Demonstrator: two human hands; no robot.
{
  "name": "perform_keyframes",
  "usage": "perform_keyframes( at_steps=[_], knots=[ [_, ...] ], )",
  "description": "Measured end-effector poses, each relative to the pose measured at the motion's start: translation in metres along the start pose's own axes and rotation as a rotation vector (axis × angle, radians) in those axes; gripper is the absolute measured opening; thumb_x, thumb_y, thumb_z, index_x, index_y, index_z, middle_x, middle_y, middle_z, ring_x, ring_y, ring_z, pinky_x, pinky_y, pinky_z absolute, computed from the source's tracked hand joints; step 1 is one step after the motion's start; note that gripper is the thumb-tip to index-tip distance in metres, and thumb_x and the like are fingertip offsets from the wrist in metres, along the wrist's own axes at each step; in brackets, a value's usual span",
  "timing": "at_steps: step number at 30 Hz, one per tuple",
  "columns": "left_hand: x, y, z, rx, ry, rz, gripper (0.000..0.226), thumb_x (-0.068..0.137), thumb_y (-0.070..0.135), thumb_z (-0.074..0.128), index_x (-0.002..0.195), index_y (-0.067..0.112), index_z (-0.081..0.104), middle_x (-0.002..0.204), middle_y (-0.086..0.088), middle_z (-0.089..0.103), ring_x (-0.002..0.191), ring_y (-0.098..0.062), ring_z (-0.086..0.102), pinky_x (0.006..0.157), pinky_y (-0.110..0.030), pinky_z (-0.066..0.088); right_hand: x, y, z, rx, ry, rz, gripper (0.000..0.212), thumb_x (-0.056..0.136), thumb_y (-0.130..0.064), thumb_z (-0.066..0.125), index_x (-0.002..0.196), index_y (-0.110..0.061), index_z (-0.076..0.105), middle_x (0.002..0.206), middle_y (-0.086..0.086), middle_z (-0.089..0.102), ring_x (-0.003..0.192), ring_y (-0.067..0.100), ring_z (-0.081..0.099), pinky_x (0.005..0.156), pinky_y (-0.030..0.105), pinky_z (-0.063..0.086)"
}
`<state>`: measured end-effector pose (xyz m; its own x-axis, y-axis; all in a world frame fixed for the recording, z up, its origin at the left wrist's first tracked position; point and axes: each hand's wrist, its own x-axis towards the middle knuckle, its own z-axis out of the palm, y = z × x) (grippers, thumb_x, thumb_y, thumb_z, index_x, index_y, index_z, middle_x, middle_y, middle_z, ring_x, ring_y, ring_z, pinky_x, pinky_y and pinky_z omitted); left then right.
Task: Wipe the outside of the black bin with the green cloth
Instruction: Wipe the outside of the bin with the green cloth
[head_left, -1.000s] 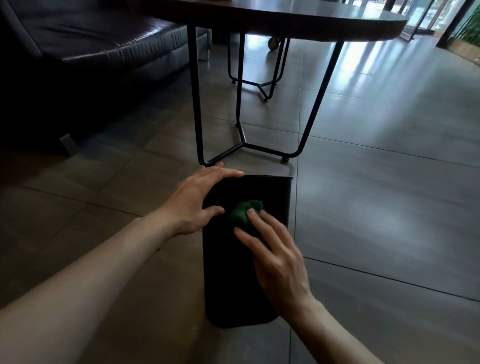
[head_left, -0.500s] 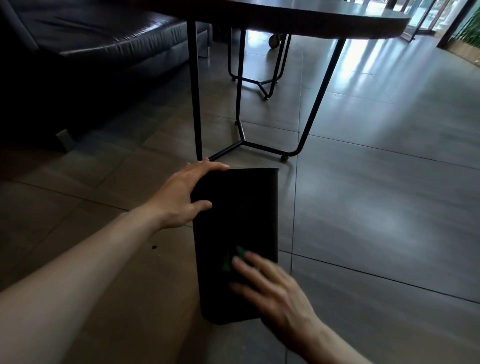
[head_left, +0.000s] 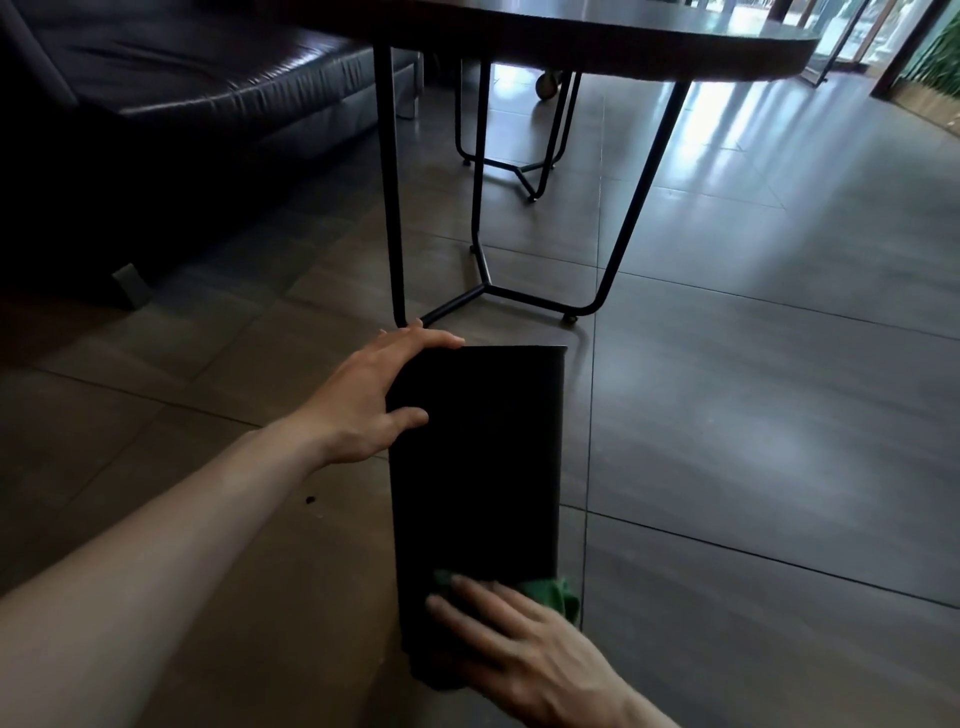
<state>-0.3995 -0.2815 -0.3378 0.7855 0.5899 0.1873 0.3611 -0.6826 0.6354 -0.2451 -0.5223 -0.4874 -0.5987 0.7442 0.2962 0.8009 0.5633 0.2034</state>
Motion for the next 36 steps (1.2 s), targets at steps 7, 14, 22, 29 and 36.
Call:
perform_keyframes(
  at_steps=[7,14,22,29,36],
  knots=[
    [-0.002,0.005,0.001,-0.001,0.012,0.015,0.078,0.081,0.004,0.077,0.141,0.040,0.045,0.151,0.011,0.046,0.151,-0.005,0.021,0.125,-0.031,0.013,0.045,0.071,-0.048,0.114,0.252,0.284,0.030,0.101,-0.016,0.057,0.127,-0.021,0.070,0.150,0.011,0.054,0.137,0.036,0.052,0.108,0.046,0.050],
    [-0.001,0.001,0.000,0.010,0.027,0.000,0.079,0.080,0.005,0.077,0.143,0.039,0.044,0.153,0.010,0.045,0.151,-0.009,0.023,0.126,-0.043,0.019,0.086,0.105,-0.068,0.104,0.387,0.616,0.038,0.097,-0.015,0.063,0.135,-0.019,0.066,0.152,0.014,0.051,0.140,0.038,0.046,0.108,0.052,0.050],
    [-0.002,0.000,0.000,-0.010,-0.001,0.017,0.079,0.081,0.007,0.077,0.141,0.045,0.042,0.151,0.017,0.044,0.152,-0.003,0.017,0.127,-0.037,0.012,0.005,0.015,-0.020,0.037,0.017,0.090,0.022,0.104,-0.024,0.054,0.120,-0.032,0.068,0.146,0.004,0.060,0.130,0.028,0.060,0.097,0.037,0.056],
    [-0.002,0.002,0.001,0.013,0.029,0.020,0.078,0.080,0.005,0.077,0.141,0.041,0.045,0.149,0.014,0.048,0.152,-0.007,0.022,0.126,-0.034,0.012,0.069,0.095,-0.065,0.122,0.322,0.528,0.032,0.096,-0.017,0.065,0.127,-0.021,0.070,0.148,0.011,0.056,0.135,0.037,0.051,0.106,0.045,0.051],
    [-0.002,-0.001,0.000,0.013,0.032,0.008,0.078,0.080,0.004,0.077,0.142,0.040,0.045,0.149,0.015,0.047,0.151,-0.007,0.023,0.126,-0.042,0.017,0.060,0.067,-0.045,0.110,0.238,0.537,0.040,0.092,-0.016,0.075,0.130,-0.023,0.067,0.149,0.010,0.055,0.134,0.036,0.052,0.102,0.048,0.054]
  ],
)
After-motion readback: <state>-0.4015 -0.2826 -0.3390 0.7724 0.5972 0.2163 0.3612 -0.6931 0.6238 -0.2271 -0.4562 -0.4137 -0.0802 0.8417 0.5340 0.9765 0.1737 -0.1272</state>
